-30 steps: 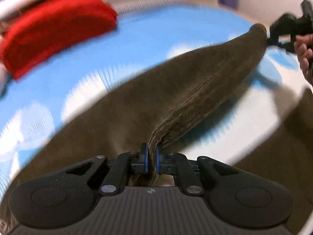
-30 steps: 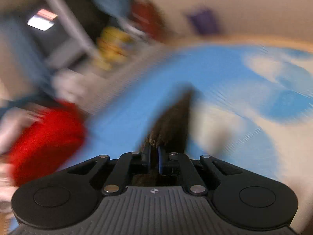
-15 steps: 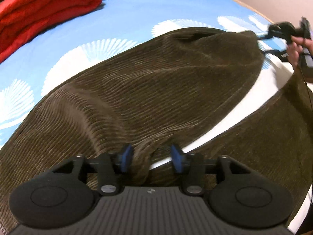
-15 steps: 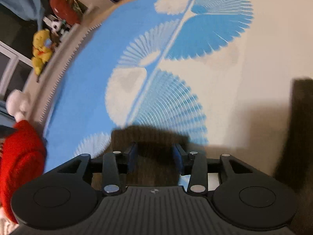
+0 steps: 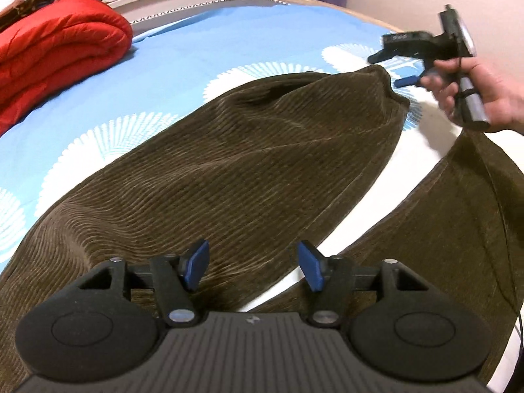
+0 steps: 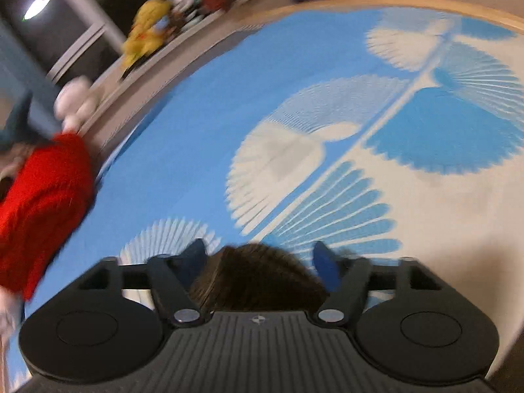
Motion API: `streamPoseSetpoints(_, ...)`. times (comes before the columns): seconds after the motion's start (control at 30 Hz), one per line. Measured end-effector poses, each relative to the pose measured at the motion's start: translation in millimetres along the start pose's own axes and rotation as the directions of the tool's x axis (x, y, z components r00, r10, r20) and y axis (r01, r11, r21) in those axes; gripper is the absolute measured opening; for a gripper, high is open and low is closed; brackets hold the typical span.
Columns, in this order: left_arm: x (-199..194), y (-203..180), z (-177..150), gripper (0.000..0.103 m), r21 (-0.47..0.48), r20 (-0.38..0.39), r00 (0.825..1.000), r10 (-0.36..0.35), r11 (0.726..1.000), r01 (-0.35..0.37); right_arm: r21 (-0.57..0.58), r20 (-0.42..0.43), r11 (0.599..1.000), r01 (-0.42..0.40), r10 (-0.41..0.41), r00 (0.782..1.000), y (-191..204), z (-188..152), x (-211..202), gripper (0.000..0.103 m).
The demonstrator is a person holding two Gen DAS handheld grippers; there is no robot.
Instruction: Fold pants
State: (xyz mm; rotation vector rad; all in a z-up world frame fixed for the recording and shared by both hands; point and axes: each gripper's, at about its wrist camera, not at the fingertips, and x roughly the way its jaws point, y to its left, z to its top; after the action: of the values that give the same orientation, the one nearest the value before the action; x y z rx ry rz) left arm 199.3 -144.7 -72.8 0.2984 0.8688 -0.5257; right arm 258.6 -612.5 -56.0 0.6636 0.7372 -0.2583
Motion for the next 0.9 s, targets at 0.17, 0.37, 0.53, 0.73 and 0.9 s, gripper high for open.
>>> streamPoseSetpoints(0.17, 10, -6, -2, 0.068, -0.006, -0.003, 1.000, -0.008, 1.000, 0.008, -0.114, -0.059, 0.993, 0.012, -0.018, 0.998, 11, -8, 26, 0.082)
streamPoseSetpoints(0.37, 35, -15, -4, 0.068, 0.006, -0.024, 1.000, -0.002, 1.000, 0.002, -0.281, -0.081, 0.959, 0.022, -0.046, 0.996, 56, -11, 20, 0.019)
streamPoseSetpoints(0.53, 48, -14, -5, 0.002, 0.007, -0.063, 0.998, -0.013, 1.000, 0.013, -0.337, -0.047, 0.941, -0.025, 0.009, 0.999, 100, -2, -7, 0.011)
streamPoseSetpoints(0.73, 23, -16, 4, 0.000, 0.071, 0.007, 1.000, 0.018, 0.997, -0.019, -0.236, 0.422, 0.949, 0.209, -0.094, 0.902, 130, -9, -94, 0.011)
streamPoseSetpoints(0.9, 33, -4, -8, 0.000, 0.044, -0.070, 0.997, 0.027, 0.999, -0.024, -0.080, 0.126, 0.941, 0.329, -0.318, 0.940, 74, -9, -38, 0.034)
